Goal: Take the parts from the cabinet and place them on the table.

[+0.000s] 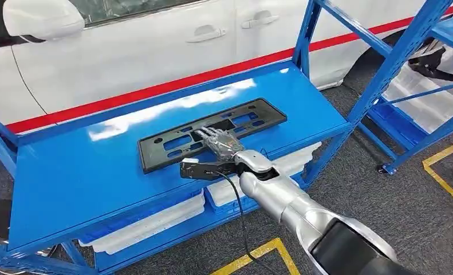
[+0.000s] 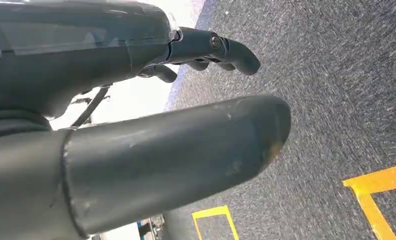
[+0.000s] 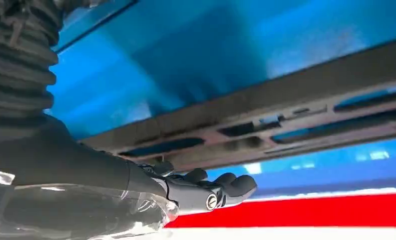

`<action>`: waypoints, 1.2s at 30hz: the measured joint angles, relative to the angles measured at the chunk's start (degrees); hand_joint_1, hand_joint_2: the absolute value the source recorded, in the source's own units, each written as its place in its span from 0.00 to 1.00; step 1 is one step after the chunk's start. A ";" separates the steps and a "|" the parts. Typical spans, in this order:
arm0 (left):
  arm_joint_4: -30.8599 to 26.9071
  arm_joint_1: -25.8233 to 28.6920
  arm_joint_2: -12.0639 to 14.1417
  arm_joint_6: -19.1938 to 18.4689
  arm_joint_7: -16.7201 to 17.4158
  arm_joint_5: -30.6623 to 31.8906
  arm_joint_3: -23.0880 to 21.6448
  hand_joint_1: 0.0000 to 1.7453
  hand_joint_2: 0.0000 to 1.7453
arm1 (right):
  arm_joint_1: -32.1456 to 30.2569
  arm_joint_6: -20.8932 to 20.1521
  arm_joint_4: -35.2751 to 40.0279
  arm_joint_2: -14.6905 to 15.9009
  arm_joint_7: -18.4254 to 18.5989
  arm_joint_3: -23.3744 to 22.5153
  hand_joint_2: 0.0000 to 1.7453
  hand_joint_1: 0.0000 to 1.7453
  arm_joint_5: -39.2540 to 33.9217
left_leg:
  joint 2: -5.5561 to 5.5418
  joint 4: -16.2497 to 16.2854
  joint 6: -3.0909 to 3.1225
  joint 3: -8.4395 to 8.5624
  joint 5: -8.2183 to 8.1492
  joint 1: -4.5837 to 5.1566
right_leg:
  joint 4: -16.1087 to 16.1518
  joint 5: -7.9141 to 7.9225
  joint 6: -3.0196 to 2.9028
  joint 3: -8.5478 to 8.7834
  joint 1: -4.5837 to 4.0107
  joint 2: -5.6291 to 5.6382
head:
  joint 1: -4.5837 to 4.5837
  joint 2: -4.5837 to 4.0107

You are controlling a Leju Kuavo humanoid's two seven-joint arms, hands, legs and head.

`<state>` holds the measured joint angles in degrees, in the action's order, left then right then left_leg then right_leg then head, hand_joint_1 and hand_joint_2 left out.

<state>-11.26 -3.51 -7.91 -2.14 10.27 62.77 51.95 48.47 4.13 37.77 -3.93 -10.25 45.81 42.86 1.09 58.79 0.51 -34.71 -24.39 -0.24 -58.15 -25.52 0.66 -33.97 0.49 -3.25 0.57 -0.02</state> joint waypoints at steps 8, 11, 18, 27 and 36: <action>-0.02 -0.02 -0.02 -0.15 0.00 0.74 0.04 0.00 0.00 | 0.60 4.21 -2.84 -1.24 0.79 0.00 1.00 0.00 2.49 | 0.00 0.00 -0.01 0.00 0.00 -0.07 | -0.07 -0.03 -0.05 -0.04 -0.01 0.00 | 0.00 0.00; 0.00 -0.04 -0.02 -0.26 0.00 1.42 0.04 0.00 0.00 | 1.11 7.75 -4.21 -1.92 1.33 0.00 1.00 0.00 4.13 | 0.00 0.00 -0.01 0.00 0.01 -0.09 | -0.08 -0.03 -0.05 -0.04 0.00 0.00 | 0.00 0.02; 0.00 -0.09 -0.04 -0.61 0.00 2.19 0.04 0.00 0.00 | 2.83 11.80 -6.77 -2.88 1.86 -0.22 1.00 0.00 6.12 | 0.01 0.00 -0.01 0.00 0.01 -0.11 | -0.08 -0.03 -0.05 -0.04 0.00 0.01 | 0.00 0.00; -0.02 -0.12 -0.09 -0.92 0.00 2.60 0.04 0.00 0.00 | 3.50 12.41 -8.76 -3.69 2.75 -0.96 1.00 0.00 7.32 | 0.01 0.00 -0.01 0.00 0.00 -0.11 | -0.08 -0.03 -0.05 -0.05 0.00 0.01 | 0.00 0.00; 0.00 -0.21 -0.11 -1.14 -0.20 3.96 0.02 0.00 0.00 | 3.49 13.86 -12.79 -4.26 5.12 -2.03 1.00 0.00 9.99 | 0.01 0.00 -0.01 0.00 0.01 -0.11 | -0.08 -0.03 -0.05 -0.05 0.00 0.01 | 0.00 0.00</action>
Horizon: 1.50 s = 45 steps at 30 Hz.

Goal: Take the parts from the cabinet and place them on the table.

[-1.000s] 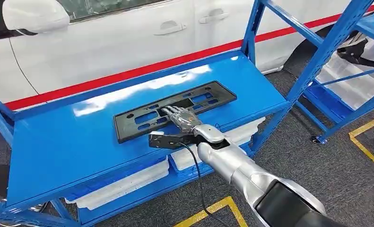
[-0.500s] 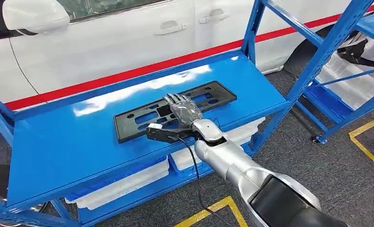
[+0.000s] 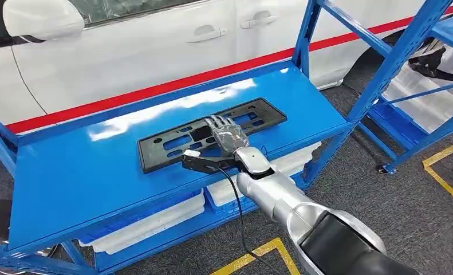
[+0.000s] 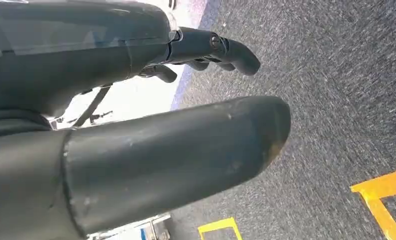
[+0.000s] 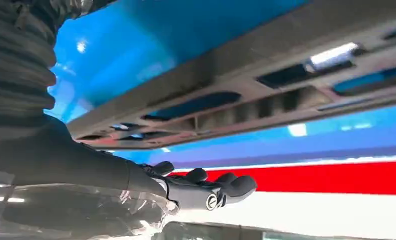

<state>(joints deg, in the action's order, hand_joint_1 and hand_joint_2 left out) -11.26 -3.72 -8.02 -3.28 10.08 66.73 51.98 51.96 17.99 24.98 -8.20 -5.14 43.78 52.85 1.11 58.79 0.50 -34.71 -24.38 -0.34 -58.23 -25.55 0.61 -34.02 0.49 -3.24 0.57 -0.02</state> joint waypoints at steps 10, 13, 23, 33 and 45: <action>0.00 -0.08 0.02 -0.07 -0.22 0.33 -0.04 0.00 0.00 | -0.09 0.81 -2.95 -0.20 1.40 -0.52 1.00 0.00 0.98 | 0.03 0.00 0.00 0.00 0.00 0.00 | 0.00 0.00 0.00 -0.01 0.00 0.02 | 0.00 0.00; 0.00 -0.13 0.00 -0.11 -0.22 0.33 -0.04 0.00 0.00 | -0.12 1.27 -3.45 -0.37 1.51 -0.61 1.00 0.82 1.18 | 0.03 0.00 0.00 0.01 0.00 0.00 | 0.00 0.00 0.00 0.00 0.00 0.02 | 0.00 0.00; 0.00 -0.14 0.00 -0.24 -0.22 0.46 -0.07 0.00 0.00 | -0.83 1.81 -4.74 -1.01 1.33 -0.74 1.00 0.82 2.14 | 0.06 0.00 0.00 0.02 0.00 -0.01 | -0.01 0.00 0.00 0.00 0.00 0.05 | 0.00 0.00; 0.00 -0.17 -0.11 -0.41 -0.24 0.63 -0.09 0.00 0.00 | -1.01 2.93 -5.07 -1.49 0.72 -0.81 1.00 0.81 2.93 | 0.06 0.00 0.00 0.02 0.00 -0.01 | -0.01 0.00 -0.01 0.00 0.00 0.05 | 0.00 0.00; 0.00 -0.20 -0.20 -0.83 -0.41 0.72 -0.09 0.00 0.00 | -1.08 3.30 -5.31 -1.77 0.35 -0.87 1.00 0.96 3.89 | 0.06 0.00 0.00 0.02 0.00 0.00 | -0.01 0.00 -0.01 0.00 0.00 0.05 | 0.00 0.00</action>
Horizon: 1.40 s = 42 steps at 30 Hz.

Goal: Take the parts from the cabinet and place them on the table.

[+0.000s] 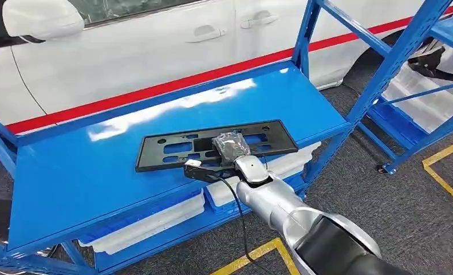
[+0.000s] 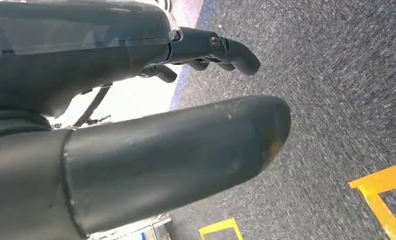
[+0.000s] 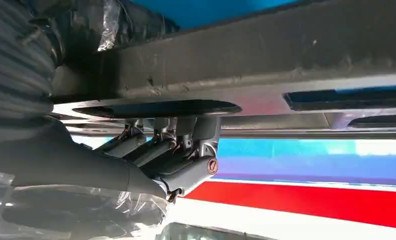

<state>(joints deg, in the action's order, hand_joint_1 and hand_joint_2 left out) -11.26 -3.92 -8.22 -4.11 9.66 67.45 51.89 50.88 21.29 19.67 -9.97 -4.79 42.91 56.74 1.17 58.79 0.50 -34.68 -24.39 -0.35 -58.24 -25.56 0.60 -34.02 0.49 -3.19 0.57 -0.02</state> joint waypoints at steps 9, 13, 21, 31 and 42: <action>0.00 -0.05 -0.02 0.06 -1.77 -1.72 0.22 0.00 1.00 | -0.01 -0.02 0.00 -0.02 -0.61 -0.52 1.00 1.00 0.20 | 0.00 0.00 0.00 0.01 0.00 0.00 | 0.00 0.00 0.00 0.00 0.00 0.00 | 0.00 0.02; 0.00 -0.04 -0.06 1.02 -3.73 -2.52 1.12 0.00 1.00 | -0.02 -0.02 0.00 0.00 -0.70 -1.18 1.00 1.00 0.57 | 0.00 0.00 0.00 0.01 0.00 0.00 | 0.00 0.00 0.00 0.00 0.00 0.00 | 0.00 0.00; 0.00 -0.05 -0.24 2.27 -3.50 -3.26 1.99 0.00 1.00 | -0.13 0.74 0.15 0.04 -0.96 -1.92 1.00 1.00 1.57 | 0.00 0.00 0.00 0.01 0.00 0.00 | 0.00 0.00 0.00 0.01 0.01 0.00 | 0.00 0.02; 0.00 -0.08 -0.26 0.92 -3.08 -2.25 2.54 0.00 1.00 | 0.79 5.51 1.71 1.18 -0.57 -1.73 1.00 1.00 8.96 | 0.01 0.00 0.00 -0.02 0.00 0.00 | 0.00 0.01 0.00 -0.03 0.00 0.01 | 0.00 0.00; 0.00 -0.10 -0.26 0.74 -3.39 -1.55 2.60 0.00 1.00 | 2.12 9.62 6.17 3.21 -2.40 1.90 1.00 1.00 18.60 | 0.06 0.00 0.00 -0.07 0.00 0.00 | -0.02 0.01 -0.01 -0.09 -0.01 0.06 | 0.00 0.00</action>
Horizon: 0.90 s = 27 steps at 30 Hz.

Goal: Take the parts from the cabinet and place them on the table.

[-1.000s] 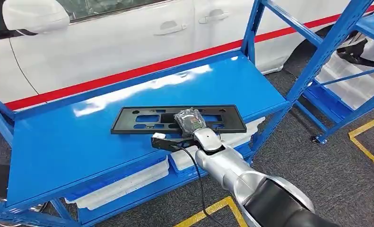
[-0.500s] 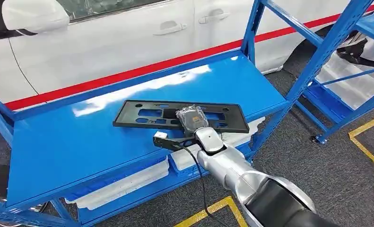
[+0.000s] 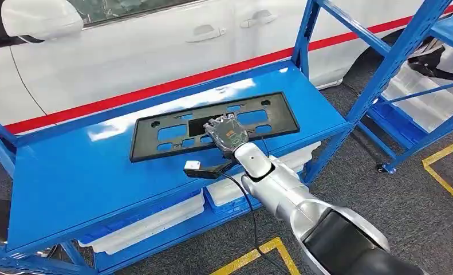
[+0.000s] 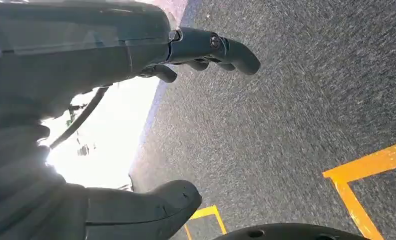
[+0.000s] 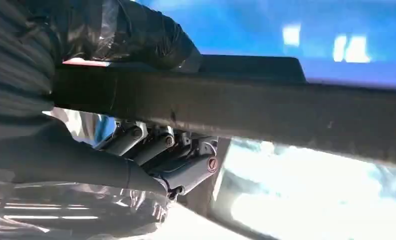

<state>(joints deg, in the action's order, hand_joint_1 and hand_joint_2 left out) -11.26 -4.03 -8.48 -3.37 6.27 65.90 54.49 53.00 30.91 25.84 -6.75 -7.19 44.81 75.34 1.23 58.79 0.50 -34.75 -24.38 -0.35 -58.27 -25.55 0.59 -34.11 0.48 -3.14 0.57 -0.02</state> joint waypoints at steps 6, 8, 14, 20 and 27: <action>0.00 0.00 0.00 0.26 0.02 -0.20 0.31 0.00 1.00 | -0.01 2.07 4.60 1.72 -0.39 2.46 1.00 1.00 2.53 | -0.01 0.08 0.02 -0.05 -0.03 0.05 | 0.07 0.03 0.04 0.00 0.03 -0.01 | 0.00 0.02; 0.00 0.01 0.00 0.48 0.59 -0.39 0.48 0.00 1.00 | -0.11 1.86 8.05 2.90 -0.70 3.12 1.00 1.00 2.53 | 0.00 0.18 0.04 -0.16 -0.04 0.27 | 0.08 0.06 0.08 -0.05 0.22 -0.02 | 0.00 0.00; 0.00 0.06 0.02 0.81 1.33 -0.66 1.46 0.00 1.00 | -0.58 -1.95 21.14 6.73 -1.25 4.31 1.00 1.00 -0.33 | -0.05 0.51 0.41 -0.50 -0.26 0.40 | 0.15 0.17 0.46 -0.10 0.39 -0.18 | 0.00 0.00; 0.00 0.06 0.02 0.85 1.36 -0.63 1.51 0.00 1.00 | -0.60 -2.23 21.93 6.95 -1.25 4.39 1.00 1.00 -0.51 | -0.09 0.50 0.46 -0.52 -0.26 0.41 | 0.23 0.20 0.55 -0.07 0.40 -0.26 | 0.00 0.00; 0.00 -0.14 -0.02 0.94 1.36 -0.57 1.68 0.00 1.00 | -0.71 -3.09 26.47 8.87 -1.27 4.68 1.00 1.00 -1.29 | -0.29 -0.98 1.76 0.20 0.67 -0.29 | -5.28 -4.15 0.93 -2.35 0.47 2.43 | 0.00 0.00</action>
<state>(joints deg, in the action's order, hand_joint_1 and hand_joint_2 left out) -11.26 -4.16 -8.50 -2.43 7.63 65.33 56.17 52.29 27.82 52.31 2.12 -8.46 49.48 74.05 0.94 57.81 2.27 -34.54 -23.72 -0.63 -63.55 -29.70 1.53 -36.46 0.94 -0.71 0.57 -0.02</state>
